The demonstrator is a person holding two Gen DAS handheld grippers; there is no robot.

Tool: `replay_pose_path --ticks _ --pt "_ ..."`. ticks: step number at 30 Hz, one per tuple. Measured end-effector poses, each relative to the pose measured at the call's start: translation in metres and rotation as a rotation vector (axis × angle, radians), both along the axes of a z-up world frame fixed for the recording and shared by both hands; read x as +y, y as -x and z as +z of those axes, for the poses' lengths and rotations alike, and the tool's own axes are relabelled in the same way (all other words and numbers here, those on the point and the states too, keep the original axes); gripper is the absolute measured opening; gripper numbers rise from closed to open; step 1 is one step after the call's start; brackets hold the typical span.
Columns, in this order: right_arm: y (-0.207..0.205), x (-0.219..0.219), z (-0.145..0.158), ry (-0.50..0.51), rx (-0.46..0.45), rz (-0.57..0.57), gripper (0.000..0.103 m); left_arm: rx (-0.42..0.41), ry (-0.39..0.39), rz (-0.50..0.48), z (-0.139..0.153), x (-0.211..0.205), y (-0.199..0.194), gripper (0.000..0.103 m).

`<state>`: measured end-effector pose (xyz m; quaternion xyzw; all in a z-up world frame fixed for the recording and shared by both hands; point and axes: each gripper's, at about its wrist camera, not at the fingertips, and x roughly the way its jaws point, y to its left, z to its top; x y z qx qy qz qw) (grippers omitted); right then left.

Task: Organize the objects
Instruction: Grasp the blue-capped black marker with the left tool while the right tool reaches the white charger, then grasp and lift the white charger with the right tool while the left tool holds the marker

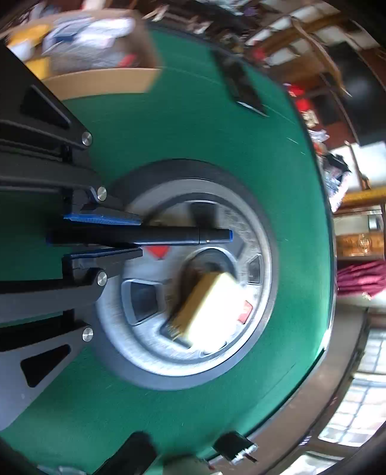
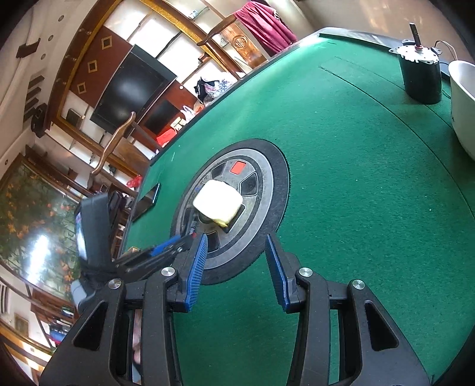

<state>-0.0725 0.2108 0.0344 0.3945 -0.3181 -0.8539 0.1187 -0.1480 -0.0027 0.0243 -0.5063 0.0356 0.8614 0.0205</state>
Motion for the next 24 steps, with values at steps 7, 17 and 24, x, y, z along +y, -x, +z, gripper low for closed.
replay_pose_path --ticks 7,17,24 --pt "0.000 -0.002 0.002 -0.022 0.018 0.011 0.040 0.065 -0.070 0.058 -0.005 -0.010 -0.083 0.013" --pt "0.040 -0.063 0.028 -0.363 0.104 0.181 0.061 0.136 -0.134 0.100 -0.008 -0.030 -0.079 0.013" --pt "0.091 -0.099 0.014 -0.485 0.066 0.270 0.061 0.145 -0.123 0.092 -0.008 -0.029 -0.081 0.013"
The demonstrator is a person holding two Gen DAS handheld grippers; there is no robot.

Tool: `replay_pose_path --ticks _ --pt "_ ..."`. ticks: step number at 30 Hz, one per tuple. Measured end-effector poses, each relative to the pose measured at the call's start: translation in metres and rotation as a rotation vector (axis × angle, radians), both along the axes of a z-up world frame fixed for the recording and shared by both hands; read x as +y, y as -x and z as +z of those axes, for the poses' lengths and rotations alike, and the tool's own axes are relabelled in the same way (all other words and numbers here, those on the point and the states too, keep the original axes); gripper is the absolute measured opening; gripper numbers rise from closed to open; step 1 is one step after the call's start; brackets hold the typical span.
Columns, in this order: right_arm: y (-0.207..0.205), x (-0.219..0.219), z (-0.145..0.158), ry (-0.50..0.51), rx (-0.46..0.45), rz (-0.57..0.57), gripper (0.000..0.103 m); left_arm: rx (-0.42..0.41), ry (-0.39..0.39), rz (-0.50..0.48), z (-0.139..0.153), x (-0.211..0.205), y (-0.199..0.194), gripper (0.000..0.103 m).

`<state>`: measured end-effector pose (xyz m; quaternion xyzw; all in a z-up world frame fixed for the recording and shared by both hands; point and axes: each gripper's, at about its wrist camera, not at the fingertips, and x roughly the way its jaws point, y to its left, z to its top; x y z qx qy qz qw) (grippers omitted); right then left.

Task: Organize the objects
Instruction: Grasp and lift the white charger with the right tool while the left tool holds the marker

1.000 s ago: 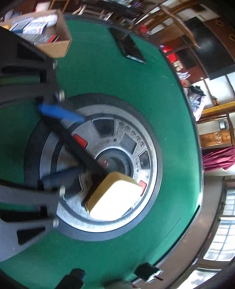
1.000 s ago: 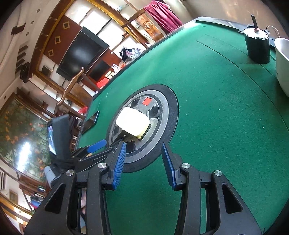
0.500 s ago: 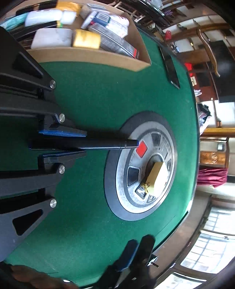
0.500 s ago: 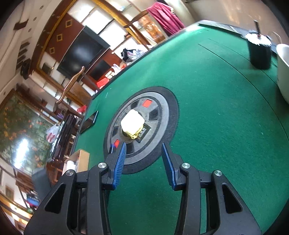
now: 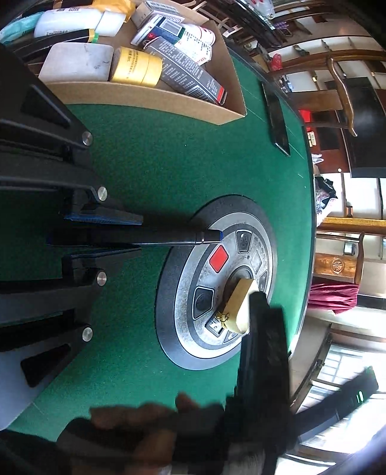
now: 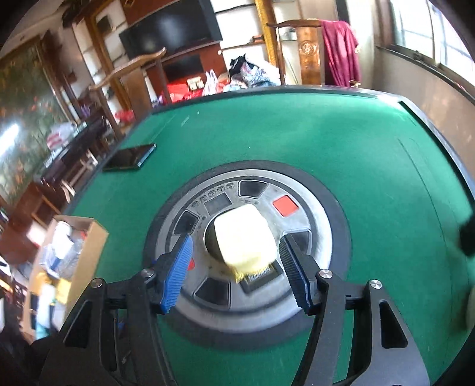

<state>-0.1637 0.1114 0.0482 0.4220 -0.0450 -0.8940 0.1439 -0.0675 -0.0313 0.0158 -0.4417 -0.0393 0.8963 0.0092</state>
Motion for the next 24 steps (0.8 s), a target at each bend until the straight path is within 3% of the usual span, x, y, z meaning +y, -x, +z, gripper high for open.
replay_pose_path --ticks 5,6,7,11,16,24 --pt "0.018 -0.018 -0.018 -0.132 -0.032 0.009 0.061 0.000 -0.002 -0.001 0.000 -0.001 -0.001 0.013" --pt "0.019 -0.018 -0.020 -0.145 -0.031 0.002 0.059 0.000 -0.003 -0.001 0.000 -0.001 -0.001 0.013" --pt "0.017 -0.018 -0.022 -0.143 -0.030 -0.001 0.049 0.001 -0.007 -0.001 0.000 -0.002 -0.001 0.013" --pt "0.000 -0.013 -0.022 -0.116 -0.034 -0.023 0.046 0.000 -0.027 -0.002 0.000 -0.005 -0.001 0.013" --pt "-0.041 0.005 -0.009 -0.013 -0.004 -0.059 0.046 0.001 -0.046 -0.005 0.000 -0.008 -0.002 0.013" --pt "-0.102 0.008 0.007 0.077 0.078 -0.075 0.046 0.067 -0.049 0.006 0.012 -0.009 -0.011 0.013"
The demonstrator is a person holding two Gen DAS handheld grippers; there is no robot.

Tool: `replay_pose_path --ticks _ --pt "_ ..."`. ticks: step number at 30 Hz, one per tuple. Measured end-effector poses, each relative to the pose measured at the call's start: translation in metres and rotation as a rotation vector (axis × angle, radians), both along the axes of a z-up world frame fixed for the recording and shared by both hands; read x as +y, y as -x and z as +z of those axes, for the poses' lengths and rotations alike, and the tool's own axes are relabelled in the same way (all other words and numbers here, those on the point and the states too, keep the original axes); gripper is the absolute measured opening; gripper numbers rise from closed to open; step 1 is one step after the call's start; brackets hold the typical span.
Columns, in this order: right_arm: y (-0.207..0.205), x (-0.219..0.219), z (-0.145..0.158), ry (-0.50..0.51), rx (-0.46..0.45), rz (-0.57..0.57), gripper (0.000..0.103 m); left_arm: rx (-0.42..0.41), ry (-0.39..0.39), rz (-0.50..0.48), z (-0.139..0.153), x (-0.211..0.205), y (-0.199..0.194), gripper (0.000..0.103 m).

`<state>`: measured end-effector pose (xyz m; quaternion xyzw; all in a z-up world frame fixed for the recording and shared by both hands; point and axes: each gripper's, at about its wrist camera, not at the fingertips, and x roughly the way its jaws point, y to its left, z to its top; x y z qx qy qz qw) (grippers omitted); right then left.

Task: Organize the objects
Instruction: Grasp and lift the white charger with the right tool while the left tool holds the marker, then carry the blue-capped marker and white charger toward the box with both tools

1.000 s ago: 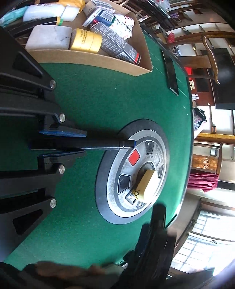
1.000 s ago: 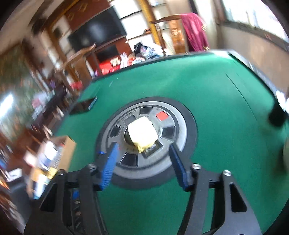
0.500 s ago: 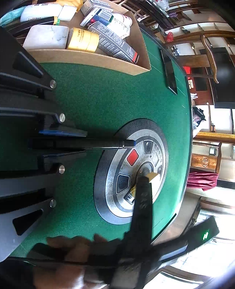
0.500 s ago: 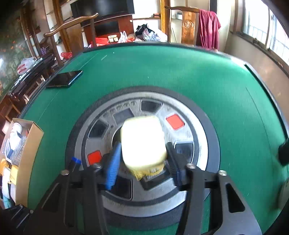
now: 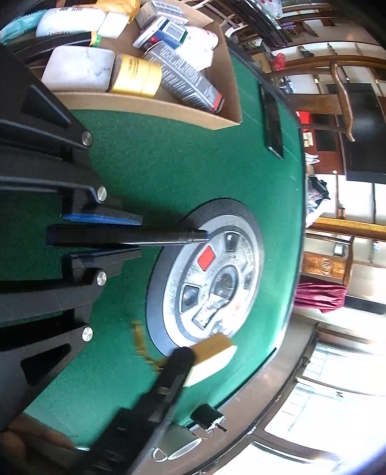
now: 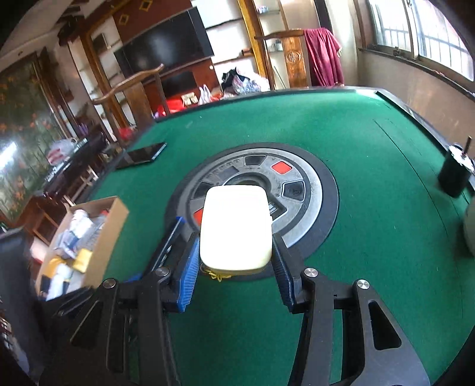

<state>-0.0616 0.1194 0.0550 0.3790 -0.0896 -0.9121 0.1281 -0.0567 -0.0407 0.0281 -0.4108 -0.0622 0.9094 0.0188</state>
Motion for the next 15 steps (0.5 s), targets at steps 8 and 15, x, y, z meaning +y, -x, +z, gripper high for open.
replay_pose_path --ticks 8,15 --pt "-0.035 0.001 0.001 0.082 0.021 -0.002 0.046 0.075 -0.001 -0.009 0.016 0.002 -0.024 0.013" --pt "-0.056 -0.007 0.002 0.086 0.036 0.009 0.046 0.135 -0.010 0.000 0.030 -0.011 -0.054 0.013"
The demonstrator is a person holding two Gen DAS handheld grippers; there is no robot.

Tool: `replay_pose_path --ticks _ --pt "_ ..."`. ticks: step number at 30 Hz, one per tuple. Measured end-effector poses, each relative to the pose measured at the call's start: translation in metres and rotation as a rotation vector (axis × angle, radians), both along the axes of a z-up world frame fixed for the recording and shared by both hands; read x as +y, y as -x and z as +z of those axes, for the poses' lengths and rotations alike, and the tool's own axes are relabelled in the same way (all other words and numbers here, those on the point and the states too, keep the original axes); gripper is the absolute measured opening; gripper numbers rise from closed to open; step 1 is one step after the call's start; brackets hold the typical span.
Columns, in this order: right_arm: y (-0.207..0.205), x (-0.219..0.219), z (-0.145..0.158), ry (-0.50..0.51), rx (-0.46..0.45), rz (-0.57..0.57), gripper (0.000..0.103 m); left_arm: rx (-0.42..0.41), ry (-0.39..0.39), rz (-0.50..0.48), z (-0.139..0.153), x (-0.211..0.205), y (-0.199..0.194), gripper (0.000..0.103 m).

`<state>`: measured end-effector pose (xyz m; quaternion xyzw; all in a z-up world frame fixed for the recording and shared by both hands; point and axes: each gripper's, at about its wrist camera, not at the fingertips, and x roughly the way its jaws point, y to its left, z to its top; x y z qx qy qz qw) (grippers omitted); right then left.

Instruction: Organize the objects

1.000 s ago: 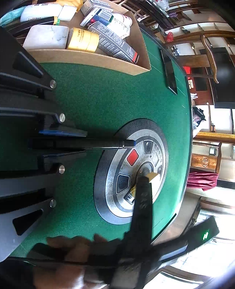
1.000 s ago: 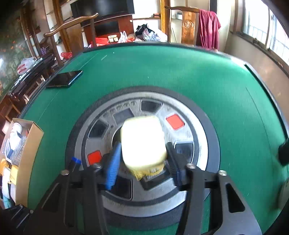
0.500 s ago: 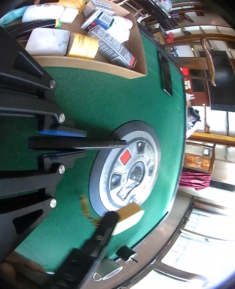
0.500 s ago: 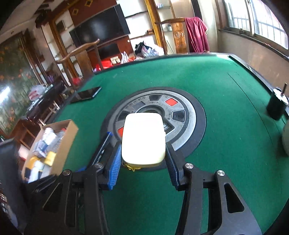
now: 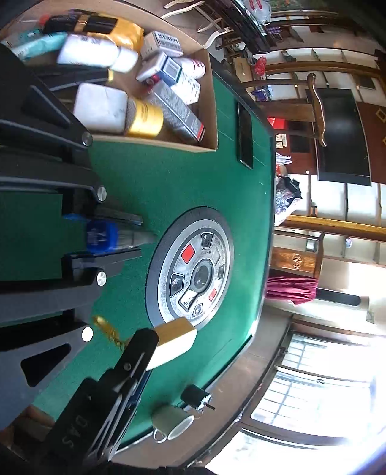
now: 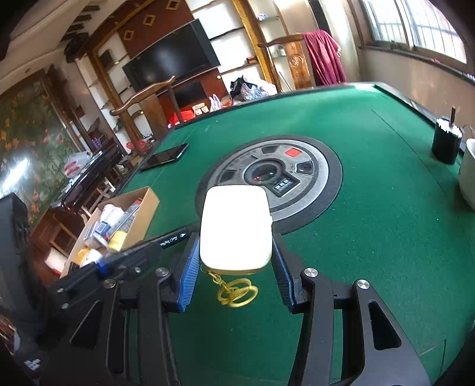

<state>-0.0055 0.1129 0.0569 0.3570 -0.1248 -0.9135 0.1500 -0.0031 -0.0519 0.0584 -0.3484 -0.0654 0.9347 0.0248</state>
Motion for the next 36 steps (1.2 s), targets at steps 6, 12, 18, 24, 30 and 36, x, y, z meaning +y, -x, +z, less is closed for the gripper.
replay_pose_path --ticks 6,12,18,24,30,36 --pt "-0.011 -0.016 0.004 -0.005 0.011 0.038 0.046 0.028 -0.035 -0.001 0.011 -0.021 -0.026 0.013" --pt "-0.023 -0.040 0.014 -0.008 0.023 0.094 0.046 0.069 -0.087 0.037 0.028 -0.061 -0.055 0.013" --pt "-0.042 -0.070 0.029 -0.007 0.051 0.174 0.046 0.060 -0.138 0.059 0.028 -0.098 -0.077 0.018" --pt "-0.061 -0.104 0.038 -0.006 0.064 0.266 0.046 0.067 -0.173 0.089 0.024 -0.123 -0.090 0.014" --pt "-0.070 -0.134 0.029 -0.044 0.053 0.335 0.046 0.032 -0.262 0.130 0.009 -0.159 -0.094 0.013" --pt "-0.068 -0.162 0.015 -0.092 0.025 0.381 0.046 0.010 -0.276 0.192 -0.003 -0.184 -0.095 0.013"
